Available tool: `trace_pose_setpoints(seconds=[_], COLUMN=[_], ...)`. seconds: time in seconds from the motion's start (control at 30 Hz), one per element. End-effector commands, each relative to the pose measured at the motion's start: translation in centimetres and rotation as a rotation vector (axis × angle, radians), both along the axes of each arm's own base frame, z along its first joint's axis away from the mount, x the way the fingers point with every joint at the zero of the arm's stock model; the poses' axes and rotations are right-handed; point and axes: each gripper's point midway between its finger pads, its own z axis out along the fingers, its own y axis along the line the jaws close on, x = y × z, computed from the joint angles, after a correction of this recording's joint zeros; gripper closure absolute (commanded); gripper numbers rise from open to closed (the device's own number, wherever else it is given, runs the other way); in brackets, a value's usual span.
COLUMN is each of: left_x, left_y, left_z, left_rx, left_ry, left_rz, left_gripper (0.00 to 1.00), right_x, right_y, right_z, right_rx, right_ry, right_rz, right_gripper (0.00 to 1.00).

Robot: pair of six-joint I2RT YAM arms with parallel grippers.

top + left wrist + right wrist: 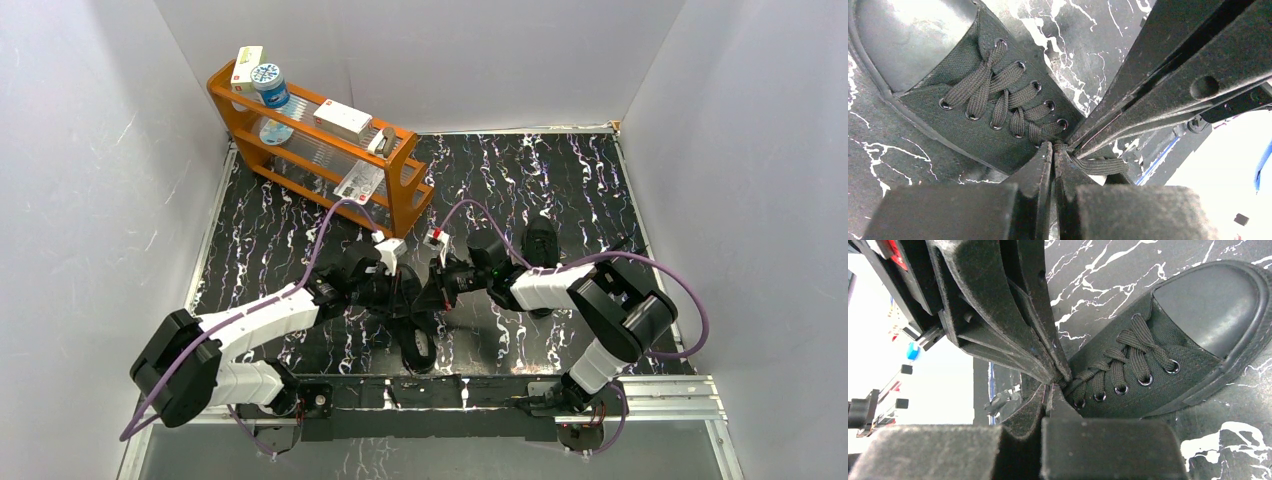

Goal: Tie the shoes
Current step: Cross the shoelace with the shoelace.

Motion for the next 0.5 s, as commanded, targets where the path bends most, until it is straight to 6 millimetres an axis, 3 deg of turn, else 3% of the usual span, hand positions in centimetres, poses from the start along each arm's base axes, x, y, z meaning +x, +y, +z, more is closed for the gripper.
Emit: trace_pose_setpoints(seconds=[0.0,0.1,0.3,0.47], left_x=[1.8,2.2,0.5,0.1], left_y=[0.4,0.9,1.4,1.5], left_z=[0.6,0.4,-0.1,-0.5], left_rx=[-0.007,0.021,0.037,0.045], left_ry=[-0.063,-0.069,0.014,0.087], left_rz=[0.098,0.130,0.119,0.171], left_gripper=[1.00,1.00,1.00,1.00], right_x=[-0.9,0.2,1.2,0.1], right_y=[0.7,0.4,0.0,0.2], right_z=[1.7,1.4,1.3,1.7], right_rx=[0.064,0.022,-0.020,0.015], right_ry=[-0.014,-0.031,-0.095,-0.091], right_rz=[0.040,-0.040,-0.104,-0.026], right_gripper=[1.00,1.00,1.00,1.00])
